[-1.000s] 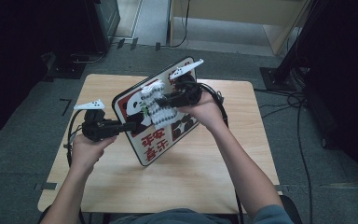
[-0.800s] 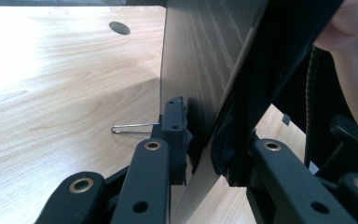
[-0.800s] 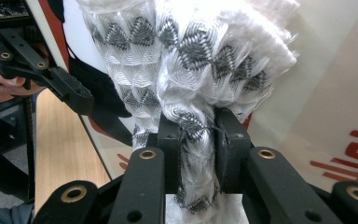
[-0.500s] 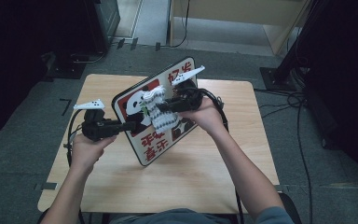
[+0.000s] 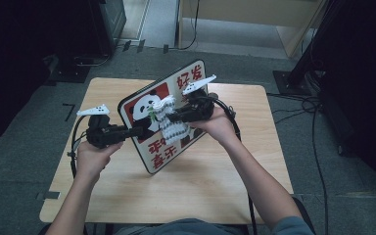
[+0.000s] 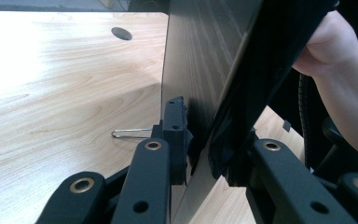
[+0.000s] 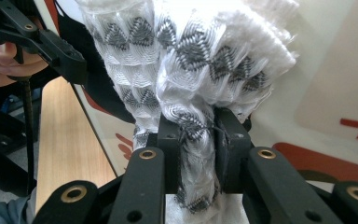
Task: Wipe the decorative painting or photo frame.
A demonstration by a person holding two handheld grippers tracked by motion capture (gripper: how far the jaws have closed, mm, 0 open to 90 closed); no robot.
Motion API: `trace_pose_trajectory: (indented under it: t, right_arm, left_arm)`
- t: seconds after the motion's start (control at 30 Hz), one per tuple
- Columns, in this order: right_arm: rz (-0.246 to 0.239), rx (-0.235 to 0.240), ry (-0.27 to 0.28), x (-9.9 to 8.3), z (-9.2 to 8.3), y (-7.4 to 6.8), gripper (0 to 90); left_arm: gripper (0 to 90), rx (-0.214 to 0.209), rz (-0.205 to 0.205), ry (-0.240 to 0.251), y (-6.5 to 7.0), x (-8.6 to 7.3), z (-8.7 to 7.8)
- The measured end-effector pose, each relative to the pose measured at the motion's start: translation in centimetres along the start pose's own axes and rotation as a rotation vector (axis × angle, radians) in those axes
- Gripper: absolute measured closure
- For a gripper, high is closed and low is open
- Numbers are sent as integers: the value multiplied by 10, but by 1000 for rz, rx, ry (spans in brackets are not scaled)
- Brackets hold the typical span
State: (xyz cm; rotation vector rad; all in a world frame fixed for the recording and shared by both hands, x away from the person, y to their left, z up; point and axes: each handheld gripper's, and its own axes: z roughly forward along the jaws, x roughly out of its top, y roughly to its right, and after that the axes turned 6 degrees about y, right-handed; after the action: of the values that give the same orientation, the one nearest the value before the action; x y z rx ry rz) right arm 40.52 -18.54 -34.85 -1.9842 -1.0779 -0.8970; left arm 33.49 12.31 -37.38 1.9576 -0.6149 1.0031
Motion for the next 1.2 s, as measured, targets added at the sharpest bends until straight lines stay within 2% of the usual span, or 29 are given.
trace_pose_trajectory:
  t: [0.23,0.53,1.2]
  right_arm:
    - [11,9,19,-6,1,1,755]
    - [25,1,3,-17,3,2,754]
    - [36,2,-28,-39,12,2,752]
  left_arm:
    - [756,-2,0,1,0,0,0]
    - [756,2,17,-8,1,1,0]
    - [754,0,20,-16,3,1,0]
